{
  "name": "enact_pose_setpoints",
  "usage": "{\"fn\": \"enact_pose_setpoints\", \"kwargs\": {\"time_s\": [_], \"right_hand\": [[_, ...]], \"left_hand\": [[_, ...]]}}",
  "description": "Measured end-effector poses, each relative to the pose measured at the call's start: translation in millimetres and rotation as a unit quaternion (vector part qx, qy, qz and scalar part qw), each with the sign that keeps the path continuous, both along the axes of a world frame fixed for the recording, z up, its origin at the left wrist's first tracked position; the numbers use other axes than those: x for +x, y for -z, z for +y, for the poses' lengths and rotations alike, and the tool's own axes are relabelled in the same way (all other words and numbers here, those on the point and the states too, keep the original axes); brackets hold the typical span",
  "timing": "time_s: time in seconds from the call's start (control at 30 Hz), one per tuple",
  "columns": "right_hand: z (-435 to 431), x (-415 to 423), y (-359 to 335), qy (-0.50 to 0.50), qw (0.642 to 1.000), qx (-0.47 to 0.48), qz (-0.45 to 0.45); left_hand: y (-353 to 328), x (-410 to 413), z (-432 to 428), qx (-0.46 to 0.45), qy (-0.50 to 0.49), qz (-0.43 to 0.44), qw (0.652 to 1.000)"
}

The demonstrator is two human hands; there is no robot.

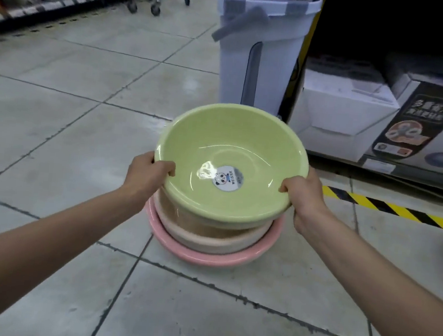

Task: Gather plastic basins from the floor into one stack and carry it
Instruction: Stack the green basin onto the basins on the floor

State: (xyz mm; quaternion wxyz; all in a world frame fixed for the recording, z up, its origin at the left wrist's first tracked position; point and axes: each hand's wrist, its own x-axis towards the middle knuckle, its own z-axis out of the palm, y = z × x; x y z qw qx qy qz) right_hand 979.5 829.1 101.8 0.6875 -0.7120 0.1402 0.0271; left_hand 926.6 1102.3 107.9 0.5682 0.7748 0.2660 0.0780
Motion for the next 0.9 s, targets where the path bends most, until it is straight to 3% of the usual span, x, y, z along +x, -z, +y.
{"fn": "enact_pose_setpoints", "kwargs": {"time_s": [0.33, 0.77, 0.9], "right_hand": [[23, -10, 46, -0.017, 0.994, -0.065, 0.088], [-4, -23, 49, -0.1, 0.983, -0.123, 0.096], [-43, -29, 34, -0.114, 0.969, -0.205, 0.078]], "left_hand": [[50, -7, 29, -0.021, 0.027, 0.055, 0.998], [66, -6, 28, -0.039, 0.049, 0.082, 0.995], [36, 0, 7, 0.102, 0.083, 0.006, 0.991]]}}
